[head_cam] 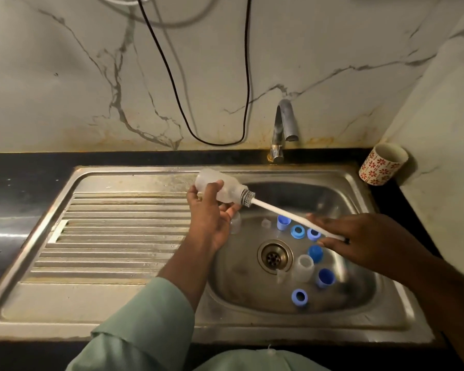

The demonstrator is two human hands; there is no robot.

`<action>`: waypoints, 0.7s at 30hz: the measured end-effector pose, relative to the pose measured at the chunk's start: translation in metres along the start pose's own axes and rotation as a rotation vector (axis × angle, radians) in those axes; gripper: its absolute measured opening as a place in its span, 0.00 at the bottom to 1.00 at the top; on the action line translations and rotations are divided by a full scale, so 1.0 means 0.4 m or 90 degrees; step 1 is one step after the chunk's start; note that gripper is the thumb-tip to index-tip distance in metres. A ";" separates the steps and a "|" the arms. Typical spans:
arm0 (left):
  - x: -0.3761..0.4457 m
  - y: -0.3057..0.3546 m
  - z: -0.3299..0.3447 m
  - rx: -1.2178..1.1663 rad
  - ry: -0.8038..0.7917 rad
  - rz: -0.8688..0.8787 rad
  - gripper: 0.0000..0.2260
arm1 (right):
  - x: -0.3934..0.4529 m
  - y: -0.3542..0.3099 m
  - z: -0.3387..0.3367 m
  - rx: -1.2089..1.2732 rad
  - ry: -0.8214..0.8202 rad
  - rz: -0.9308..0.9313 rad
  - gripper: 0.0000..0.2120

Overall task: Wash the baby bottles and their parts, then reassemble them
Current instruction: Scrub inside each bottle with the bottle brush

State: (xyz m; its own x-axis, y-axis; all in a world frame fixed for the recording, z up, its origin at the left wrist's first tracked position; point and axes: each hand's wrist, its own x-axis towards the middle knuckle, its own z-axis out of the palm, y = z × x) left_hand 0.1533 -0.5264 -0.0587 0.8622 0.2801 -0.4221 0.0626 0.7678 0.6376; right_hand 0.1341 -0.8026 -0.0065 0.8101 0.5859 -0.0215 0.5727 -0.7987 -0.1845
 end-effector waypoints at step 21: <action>-0.060 0.025 -0.023 0.068 -0.069 0.039 0.28 | 0.060 -0.035 0.050 -0.151 0.367 0.012 0.14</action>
State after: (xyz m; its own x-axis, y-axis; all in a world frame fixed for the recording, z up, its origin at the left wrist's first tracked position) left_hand 0.1286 -0.5202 -0.0483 0.9148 0.2568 -0.3116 0.0561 0.6834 0.7279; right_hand 0.1430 -0.7747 -0.0243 0.7198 0.4565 0.5229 0.5165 -0.8555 0.0359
